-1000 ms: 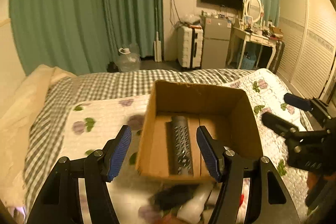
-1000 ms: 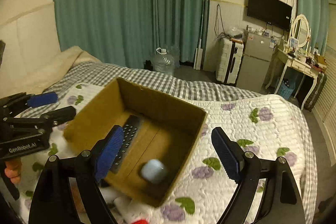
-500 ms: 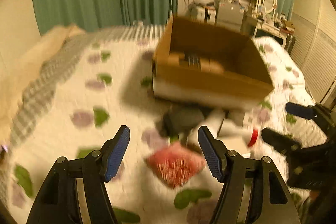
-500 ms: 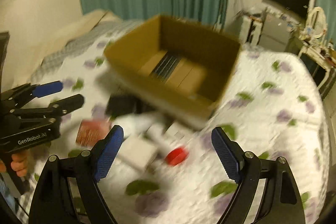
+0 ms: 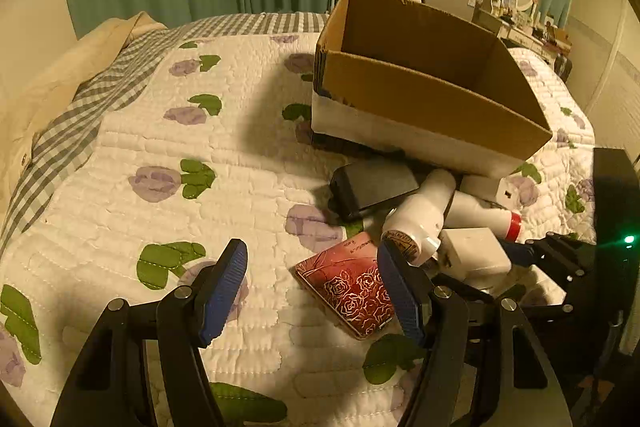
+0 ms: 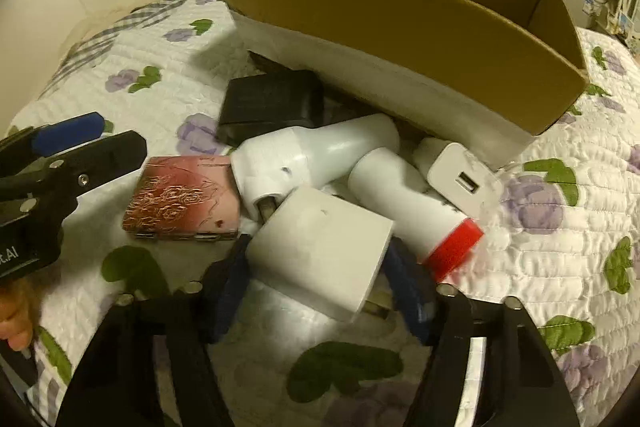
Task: Organize rigid objects
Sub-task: 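Grasp a white charger with the right tool while the left tool grasps the pink rose-patterned case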
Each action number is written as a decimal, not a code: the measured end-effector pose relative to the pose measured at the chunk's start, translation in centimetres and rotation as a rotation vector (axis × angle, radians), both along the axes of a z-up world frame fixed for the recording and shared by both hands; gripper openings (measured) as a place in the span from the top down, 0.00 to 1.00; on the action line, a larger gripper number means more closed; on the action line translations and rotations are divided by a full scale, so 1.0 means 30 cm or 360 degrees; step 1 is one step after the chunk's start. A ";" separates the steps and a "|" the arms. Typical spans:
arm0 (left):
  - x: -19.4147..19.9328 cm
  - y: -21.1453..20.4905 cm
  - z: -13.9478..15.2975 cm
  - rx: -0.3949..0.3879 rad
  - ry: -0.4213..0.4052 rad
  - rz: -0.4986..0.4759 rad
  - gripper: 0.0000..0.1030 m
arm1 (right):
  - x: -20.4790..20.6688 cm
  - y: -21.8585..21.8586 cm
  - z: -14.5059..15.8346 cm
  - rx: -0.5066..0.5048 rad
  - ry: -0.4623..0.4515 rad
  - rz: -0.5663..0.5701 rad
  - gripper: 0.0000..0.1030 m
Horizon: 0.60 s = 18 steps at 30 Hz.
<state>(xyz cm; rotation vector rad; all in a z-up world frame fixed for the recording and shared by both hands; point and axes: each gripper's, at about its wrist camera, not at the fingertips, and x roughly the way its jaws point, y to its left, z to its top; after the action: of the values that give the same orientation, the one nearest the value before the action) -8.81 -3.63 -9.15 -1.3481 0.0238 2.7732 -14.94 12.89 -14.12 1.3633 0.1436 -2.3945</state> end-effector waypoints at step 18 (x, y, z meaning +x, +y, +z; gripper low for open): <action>-0.051 0.165 -0.117 -0.0136 -0.0147 -0.0246 0.32 | 0.028 0.196 0.145 -0.0031 0.0150 -0.0170 0.38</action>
<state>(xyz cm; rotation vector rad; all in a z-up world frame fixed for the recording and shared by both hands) -10.35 1.31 -12.68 -1.4271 0.2346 2.6076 -14.08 18.77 -9.77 1.2802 0.0738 -2.5427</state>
